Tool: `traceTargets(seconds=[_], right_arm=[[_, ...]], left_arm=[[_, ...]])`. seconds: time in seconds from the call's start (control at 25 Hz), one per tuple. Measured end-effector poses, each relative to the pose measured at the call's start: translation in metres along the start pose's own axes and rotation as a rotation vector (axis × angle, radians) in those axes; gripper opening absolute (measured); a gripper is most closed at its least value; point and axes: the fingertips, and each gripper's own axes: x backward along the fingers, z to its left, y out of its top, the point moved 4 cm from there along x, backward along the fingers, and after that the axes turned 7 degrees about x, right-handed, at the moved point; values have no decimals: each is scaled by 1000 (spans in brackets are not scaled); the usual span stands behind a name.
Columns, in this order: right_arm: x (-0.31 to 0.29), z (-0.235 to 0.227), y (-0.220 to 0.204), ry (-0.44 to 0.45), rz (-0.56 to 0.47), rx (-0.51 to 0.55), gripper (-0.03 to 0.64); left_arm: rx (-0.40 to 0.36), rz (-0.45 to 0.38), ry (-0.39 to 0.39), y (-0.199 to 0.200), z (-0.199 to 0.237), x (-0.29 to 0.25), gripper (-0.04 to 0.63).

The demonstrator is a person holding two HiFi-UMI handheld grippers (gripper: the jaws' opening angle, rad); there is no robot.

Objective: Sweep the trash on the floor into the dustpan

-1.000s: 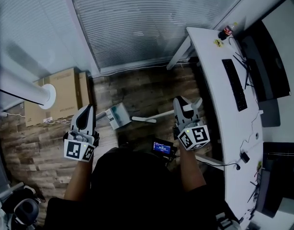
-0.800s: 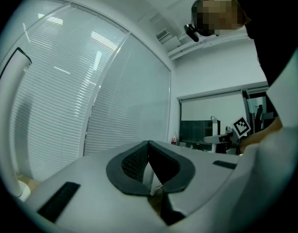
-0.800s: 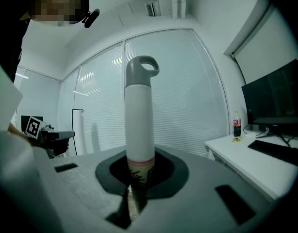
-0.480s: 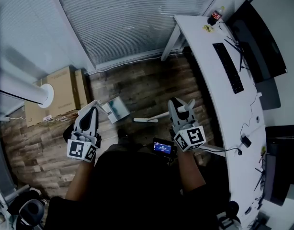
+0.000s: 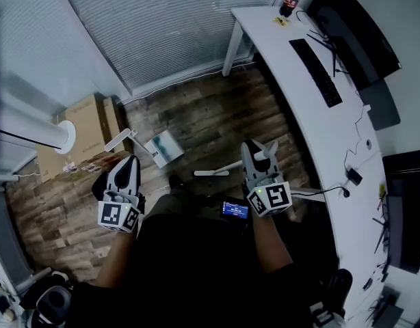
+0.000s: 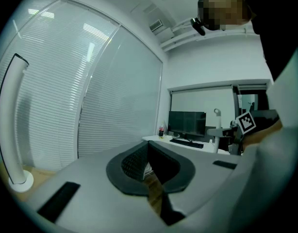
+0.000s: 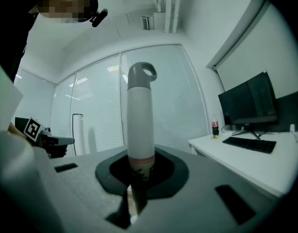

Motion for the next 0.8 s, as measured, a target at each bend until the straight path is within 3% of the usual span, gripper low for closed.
traceTargets(seconds=[0.48, 0.8], right_arm=[[52, -12, -17, -63, 10, -1, 31], [55, -10, -21, -58, 29, 3, 32]], left_arm=[[-18, 67, -96, -24, -37, -5, -5], [-9, 112, -136, -38, -47, -18, -5]])
